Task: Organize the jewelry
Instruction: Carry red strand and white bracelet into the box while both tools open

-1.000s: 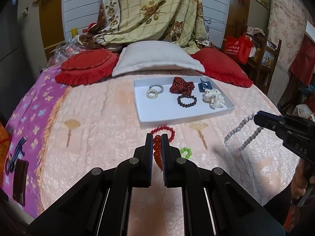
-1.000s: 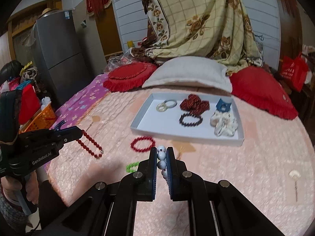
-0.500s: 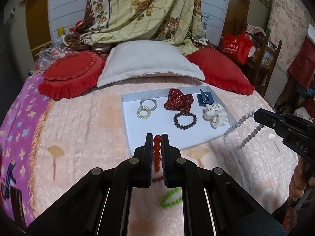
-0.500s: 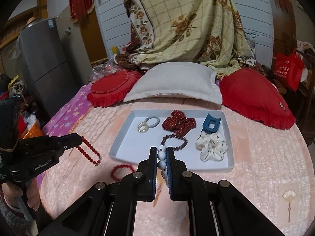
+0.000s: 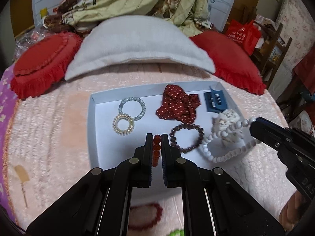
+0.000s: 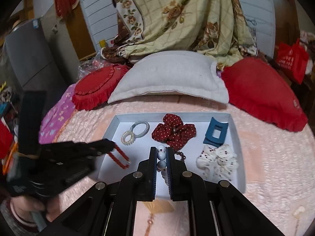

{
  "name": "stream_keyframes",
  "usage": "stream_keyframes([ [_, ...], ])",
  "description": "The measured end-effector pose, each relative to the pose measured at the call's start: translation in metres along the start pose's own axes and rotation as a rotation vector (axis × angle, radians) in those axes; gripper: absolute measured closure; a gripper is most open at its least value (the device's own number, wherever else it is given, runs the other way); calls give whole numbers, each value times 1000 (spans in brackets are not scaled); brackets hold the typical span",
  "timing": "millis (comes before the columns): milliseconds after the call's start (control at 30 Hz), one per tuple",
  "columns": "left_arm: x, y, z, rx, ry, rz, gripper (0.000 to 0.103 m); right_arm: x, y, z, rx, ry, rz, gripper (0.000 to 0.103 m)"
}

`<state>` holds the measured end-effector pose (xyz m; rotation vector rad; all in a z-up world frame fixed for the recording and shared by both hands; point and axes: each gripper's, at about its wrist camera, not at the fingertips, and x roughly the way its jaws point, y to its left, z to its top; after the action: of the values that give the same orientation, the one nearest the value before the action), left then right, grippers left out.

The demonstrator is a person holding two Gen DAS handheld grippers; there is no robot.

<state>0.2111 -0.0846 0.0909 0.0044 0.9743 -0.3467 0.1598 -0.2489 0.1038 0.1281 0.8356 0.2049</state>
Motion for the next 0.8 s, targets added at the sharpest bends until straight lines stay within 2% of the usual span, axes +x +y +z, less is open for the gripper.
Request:
stream_keyframes([
  [233, 47, 13, 9, 6, 59, 56, 97, 43, -45, -20, 102, 85, -49, 95],
  [400, 65, 19, 8, 0, 83, 73, 97, 58, -56, -30, 116, 117, -62, 95],
  [700, 73, 20, -2, -23, 100, 90, 95, 65, -55, -38, 104, 134, -77, 95],
  [767, 69, 17, -4, -20, 91, 93, 90, 64, -54, -37, 104, 131, -74, 94],
  [800, 66, 16, -6, -16, 84, 94, 87, 63, -54, -37, 102, 129, -76, 89],
])
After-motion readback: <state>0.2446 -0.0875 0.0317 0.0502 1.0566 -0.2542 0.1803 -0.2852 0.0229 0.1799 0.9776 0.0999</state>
